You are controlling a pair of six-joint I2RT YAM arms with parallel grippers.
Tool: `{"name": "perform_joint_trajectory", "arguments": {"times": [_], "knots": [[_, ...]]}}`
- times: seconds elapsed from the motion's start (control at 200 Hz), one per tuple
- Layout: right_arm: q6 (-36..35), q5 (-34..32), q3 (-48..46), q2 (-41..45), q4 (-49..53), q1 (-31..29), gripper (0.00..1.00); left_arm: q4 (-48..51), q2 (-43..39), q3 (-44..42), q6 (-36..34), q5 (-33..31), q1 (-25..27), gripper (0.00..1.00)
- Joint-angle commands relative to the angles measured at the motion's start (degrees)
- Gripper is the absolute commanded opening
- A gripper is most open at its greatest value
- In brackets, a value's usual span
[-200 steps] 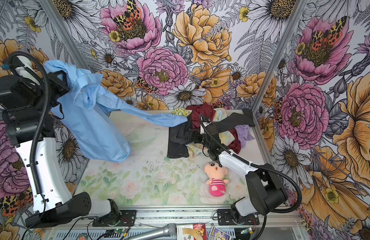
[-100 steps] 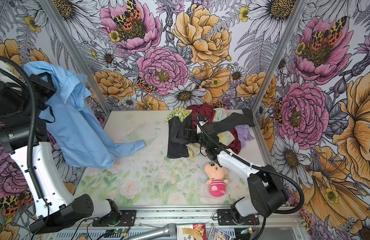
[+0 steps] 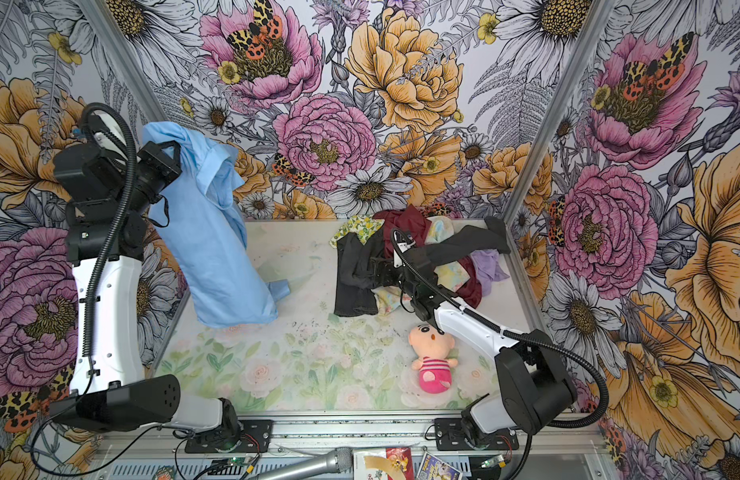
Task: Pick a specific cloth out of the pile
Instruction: 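Carry the blue shirt with the left gripper to the open table area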
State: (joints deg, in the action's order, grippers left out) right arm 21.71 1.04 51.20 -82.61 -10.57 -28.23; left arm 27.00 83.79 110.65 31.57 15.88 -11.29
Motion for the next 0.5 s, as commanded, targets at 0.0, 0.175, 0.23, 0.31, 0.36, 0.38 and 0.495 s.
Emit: {"name": "perform_joint_trajectory", "arguments": {"times": [0.0, 0.175, 0.23, 0.31, 0.36, 0.38, 0.495], "knots": [[-0.7, -1.0, 0.5, 0.6, -0.4, -0.5, 0.81, -2.0, -0.6, -0.5, -3.2, -3.6, 0.5, 0.00], [0.0, -0.5, 0.4, -0.6, -1.6, -0.5, 0.81, -1.6, -2.4, -6.8, -5.8, -4.6, -0.3, 0.00], [0.3, -0.3, 0.4, -0.9, -1.8, -0.6, 0.82, -1.6, -3.2, -9.0, -6.0, -4.7, -0.9, 0.00], [0.5, -0.1, 0.5, -1.1, -2.1, -0.6, 0.82, -1.6, -4.5, -12.3, -6.0, -4.6, -1.5, 0.00], [0.6, -0.1, 0.4, -1.1, -2.4, -0.6, 0.82, -1.6, -5.4, -14.5, -6.3, -4.8, -1.6, 0.00], [0.7, -0.1, 0.3, -1.1, -2.5, -0.6, 0.82, -1.6, -5.7, -15.5, -6.4, -4.9, -1.6, 0.00], [1.0, 0.2, -0.3, -1.0, -3.0, -0.7, 0.82, -0.7, -7.5, -20.4, -7.2, -5.7, -1.4, 0.00]]}}
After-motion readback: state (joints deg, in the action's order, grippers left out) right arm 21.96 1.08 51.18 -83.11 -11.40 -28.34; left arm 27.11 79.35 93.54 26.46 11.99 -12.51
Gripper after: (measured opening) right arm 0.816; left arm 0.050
